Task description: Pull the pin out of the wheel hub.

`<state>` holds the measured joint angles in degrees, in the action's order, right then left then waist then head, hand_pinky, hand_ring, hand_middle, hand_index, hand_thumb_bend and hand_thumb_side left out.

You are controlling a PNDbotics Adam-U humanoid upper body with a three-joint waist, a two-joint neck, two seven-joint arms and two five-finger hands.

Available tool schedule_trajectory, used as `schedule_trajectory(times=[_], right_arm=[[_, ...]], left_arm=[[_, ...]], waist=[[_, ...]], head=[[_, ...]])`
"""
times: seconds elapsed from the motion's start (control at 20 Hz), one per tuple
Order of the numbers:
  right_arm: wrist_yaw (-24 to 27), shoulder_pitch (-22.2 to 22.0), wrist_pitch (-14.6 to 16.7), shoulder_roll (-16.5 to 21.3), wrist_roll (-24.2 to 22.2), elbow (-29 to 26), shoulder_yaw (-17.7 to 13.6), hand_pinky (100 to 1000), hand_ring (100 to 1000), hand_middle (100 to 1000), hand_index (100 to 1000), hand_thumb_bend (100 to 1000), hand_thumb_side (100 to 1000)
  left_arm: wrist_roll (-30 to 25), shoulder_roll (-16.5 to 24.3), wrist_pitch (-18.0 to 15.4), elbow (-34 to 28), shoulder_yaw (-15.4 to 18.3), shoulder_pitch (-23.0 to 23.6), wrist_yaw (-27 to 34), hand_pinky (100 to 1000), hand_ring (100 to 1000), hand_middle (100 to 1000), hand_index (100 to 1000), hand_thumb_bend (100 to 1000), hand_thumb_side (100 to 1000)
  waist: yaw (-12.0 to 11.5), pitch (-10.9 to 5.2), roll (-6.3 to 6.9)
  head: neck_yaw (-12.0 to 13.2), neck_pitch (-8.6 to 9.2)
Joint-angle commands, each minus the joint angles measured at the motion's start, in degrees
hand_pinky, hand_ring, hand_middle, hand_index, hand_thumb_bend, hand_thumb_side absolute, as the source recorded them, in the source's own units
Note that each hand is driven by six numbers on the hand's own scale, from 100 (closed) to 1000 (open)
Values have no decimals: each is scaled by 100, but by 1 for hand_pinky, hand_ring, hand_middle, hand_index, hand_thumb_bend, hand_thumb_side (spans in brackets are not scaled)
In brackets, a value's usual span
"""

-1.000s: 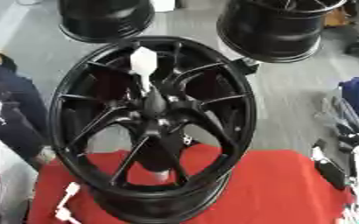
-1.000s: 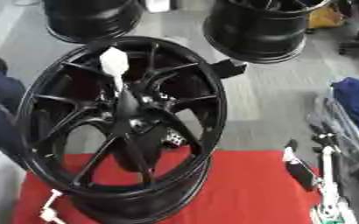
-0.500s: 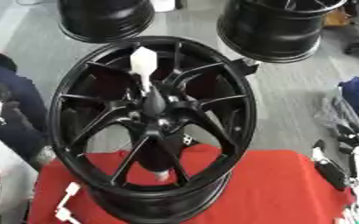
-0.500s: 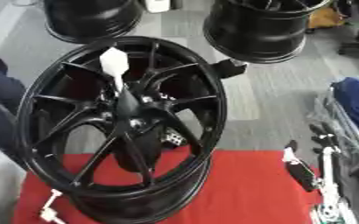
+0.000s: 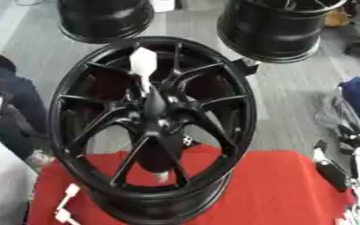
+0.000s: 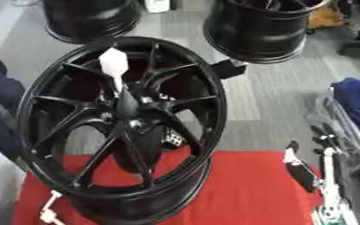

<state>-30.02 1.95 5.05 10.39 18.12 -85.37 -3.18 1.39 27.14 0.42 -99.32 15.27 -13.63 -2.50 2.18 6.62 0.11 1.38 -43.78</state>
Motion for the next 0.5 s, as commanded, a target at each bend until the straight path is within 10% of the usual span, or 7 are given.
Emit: schedule_trajectory(times=[0.05, 0.3, 0.5], right_arm=[[-31, 8, 4, 156, -9, -117, -32, 749, 837, 1000, 894, 100, 275], [-57, -16, 28, 217, -57, -87, 24, 750, 837, 1000, 894, 100, 273], [-59, -39, 29, 282, -82, -71, 49, 751, 837, 1000, 894, 100, 270]], left_arm=[[-170, 1340, -253, -75, -176, -422, -249, 674, 731, 747, 814, 717, 545], [-1327, 3068, -918, 309, -1090, -1468, -833, 766, 747, 768, 855, 783, 536], [-2781, 3407, -1533, 736, -2017, -2331, -1356, 812, 760, 780, 862, 801, 500]], waist=[[31, -109, 43], [146, -177, 113], [203, -215, 153]], head=[[-23, -34], [-2, -34], [-11, -34]])
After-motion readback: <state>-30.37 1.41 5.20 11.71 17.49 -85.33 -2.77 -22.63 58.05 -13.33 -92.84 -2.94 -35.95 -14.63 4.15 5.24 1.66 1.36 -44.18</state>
